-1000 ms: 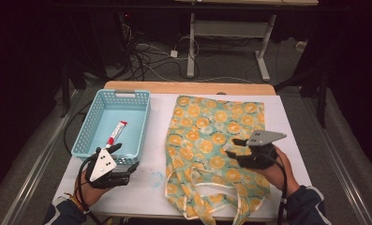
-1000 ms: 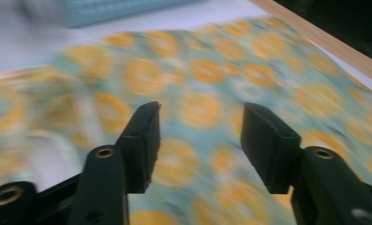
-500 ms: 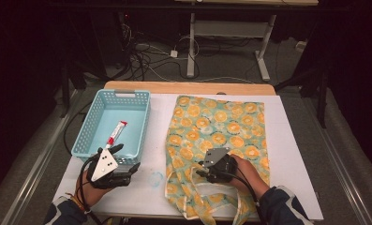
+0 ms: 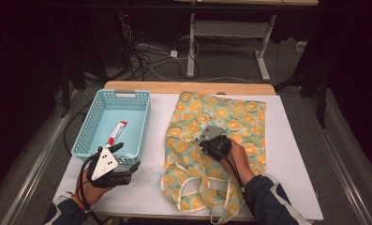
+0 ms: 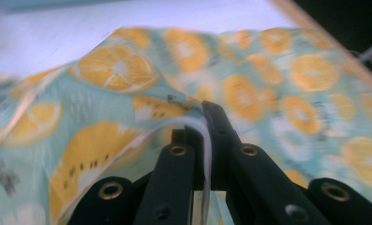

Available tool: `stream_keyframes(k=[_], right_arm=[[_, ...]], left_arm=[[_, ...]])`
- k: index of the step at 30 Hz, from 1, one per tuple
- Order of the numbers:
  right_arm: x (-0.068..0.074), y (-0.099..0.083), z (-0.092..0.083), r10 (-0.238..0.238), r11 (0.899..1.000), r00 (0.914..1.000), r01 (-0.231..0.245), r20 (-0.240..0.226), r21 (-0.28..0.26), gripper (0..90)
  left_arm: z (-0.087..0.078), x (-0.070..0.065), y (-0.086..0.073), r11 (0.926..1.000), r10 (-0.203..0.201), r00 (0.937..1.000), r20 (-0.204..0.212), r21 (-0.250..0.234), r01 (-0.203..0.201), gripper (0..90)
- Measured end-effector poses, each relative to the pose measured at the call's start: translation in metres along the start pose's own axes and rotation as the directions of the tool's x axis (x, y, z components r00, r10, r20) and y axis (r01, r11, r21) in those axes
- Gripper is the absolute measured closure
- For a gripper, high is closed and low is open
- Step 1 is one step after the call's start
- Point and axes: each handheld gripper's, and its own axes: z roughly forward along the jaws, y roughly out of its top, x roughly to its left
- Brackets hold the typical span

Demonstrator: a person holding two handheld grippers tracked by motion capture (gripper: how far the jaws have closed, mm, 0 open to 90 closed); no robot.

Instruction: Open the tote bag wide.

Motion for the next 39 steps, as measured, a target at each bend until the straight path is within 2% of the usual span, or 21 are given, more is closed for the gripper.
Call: stream_keyframes(k=[2, 5, 7, 11, 13, 16, 20, 25, 30, 33, 35, 39], right_arm=[[-0.011, 0.007, -0.001, 0.032, 0.999, 0.9988, -0.032, 0.037, -0.01, 90.0], [-0.025, 0.015, -0.002, 0.07, 0.998, 0.9926, -0.069, 0.099, -0.015, 90.0], [-0.034, 0.02, -0.003, 0.075, 0.997, 0.9877, -0.073, 0.137, -0.016, 90.0], [-0.054, 0.03, -0.008, 0.125, 0.992, 0.971, -0.123, 0.204, -0.025, 90.0], [-0.063, 0.034, -0.009, 0.149, 0.989, 0.9592, -0.146, 0.24, -0.032, 90.0], [-0.073, 0.04, -0.009, 0.153, 0.988, 0.9471, -0.152, 0.282, -0.025, 90.0], [-0.078, 0.044, -0.005, 0.18, 0.984, 0.9498, -0.176, 0.256, -0.039, 88.9], [-0.069, 0.042, -0.001, 0.172, 0.985, 0.9693, -0.17, 0.176, -0.023, 76.5], [-0.057, 0.037, -0.004, 0.144, 0.99, 0.985, -0.144, 0.095, -0.006, 61.4], [-0.051, 0.035, -0.012, 0.124, 0.992, 0.9907, -0.124, 0.056, -0.009, 53.0], [-0.049, 0.033, -0.021, 0.121, 0.993, 0.9913, -0.12, 0.053, -0.023, 47.8], [-0.042, 0.028, -0.043, 0.125, 0.99, 0.9912, -0.121, 0.045, -0.078, 43.9]], left_arm=[[0.0, 0.001, 0.001, 1.0, -0.003, 1.0, -0.004, -0.005, 0.003, 18.1], [-0.001, 0.003, 0.002, 0.9999, -0.009, 0.9999, -0.008, -0.014, 0.009, 18.1], [-0.002, 0.004, 0.003, 0.9999, -0.005, 0.9999, -0.01, -0.016, 0.005, 18.1], [0.0, 0.009, 0.005, 0.9997, -0.005, 0.9999, -0.014, -0.022, 0.005, 18.1], [0.001, 0.012, 0.008, 0.9995, -0.006, 0.9998, -0.018, -0.029, 0.006, 18.1], [0.003, 0.015, 0.011, 0.9991, -0.008, 0.9998, -0.021, -0.041, 0.007, 18.1], [0.003, 0.014, 0.011, 0.9993, 0.003, 0.9998, -0.02, -0.037, -0.004, 18.1], [-0.001, 0.015, 0.012, 0.9987, -0.011, 0.9996, -0.027, -0.05, 0.009, 18.1], [-0.001, 0.009, 0.012, 0.9992, -0.001, 0.9999, -0.015, -0.04, 0.0, 18.1], [0.001, 0.002, 0.012, 0.9993, -0.004, 1.0, 0.003, -0.037, 0.004, 18.1], [0.002, -0.004, 0.012, 0.9996, 0.0, 0.9997, 0.026, -0.029, 0.001, 18.1], [0.004, -0.018, 0.014, 0.9997, 0.012, 0.9974, 0.071, -0.022, -0.01, 18.1]])
